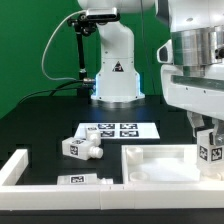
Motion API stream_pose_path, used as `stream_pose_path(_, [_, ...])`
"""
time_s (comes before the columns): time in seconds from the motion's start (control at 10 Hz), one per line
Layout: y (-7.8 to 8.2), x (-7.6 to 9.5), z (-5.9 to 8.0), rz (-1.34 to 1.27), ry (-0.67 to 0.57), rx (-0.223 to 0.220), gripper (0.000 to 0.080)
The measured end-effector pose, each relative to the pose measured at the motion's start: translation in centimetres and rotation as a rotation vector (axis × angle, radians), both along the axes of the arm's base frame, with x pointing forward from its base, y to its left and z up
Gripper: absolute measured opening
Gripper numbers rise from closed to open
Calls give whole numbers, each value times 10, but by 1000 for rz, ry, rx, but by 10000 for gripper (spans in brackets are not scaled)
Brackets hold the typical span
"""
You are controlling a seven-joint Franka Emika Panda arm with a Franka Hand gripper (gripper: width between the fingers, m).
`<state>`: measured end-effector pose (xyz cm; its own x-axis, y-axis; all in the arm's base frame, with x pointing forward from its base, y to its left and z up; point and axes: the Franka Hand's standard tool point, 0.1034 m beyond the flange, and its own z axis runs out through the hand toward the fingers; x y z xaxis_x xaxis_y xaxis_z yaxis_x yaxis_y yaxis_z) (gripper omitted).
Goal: Assemble one leg
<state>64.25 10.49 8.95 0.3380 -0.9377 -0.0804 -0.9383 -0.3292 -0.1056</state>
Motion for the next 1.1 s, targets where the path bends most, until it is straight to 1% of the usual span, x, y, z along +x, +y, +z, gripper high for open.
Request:
stream_pose_path(0.1, [4, 2, 0, 103, -38, -16, 455])
stream_pose_path(0.2, [12, -3, -3, 309, -50, -55, 583])
stream_pose_path(0.3, [18, -3, -3, 503, -73, -84, 629])
stream_pose_path(0.4, [22, -2, -2, 631, -100, -96, 629])
stream_pose_path(0.5, [20, -5, 0, 653, -117, -103, 645])
stream_pose_path(0.8, [18, -6, -2, 854, -129, -123, 649])
stream_pose_path(1.0, [16, -2, -6, 1129, -161, -175, 649])
stream_pose_path(1.1, [17, 0, -9, 1163, -180, -188, 649])
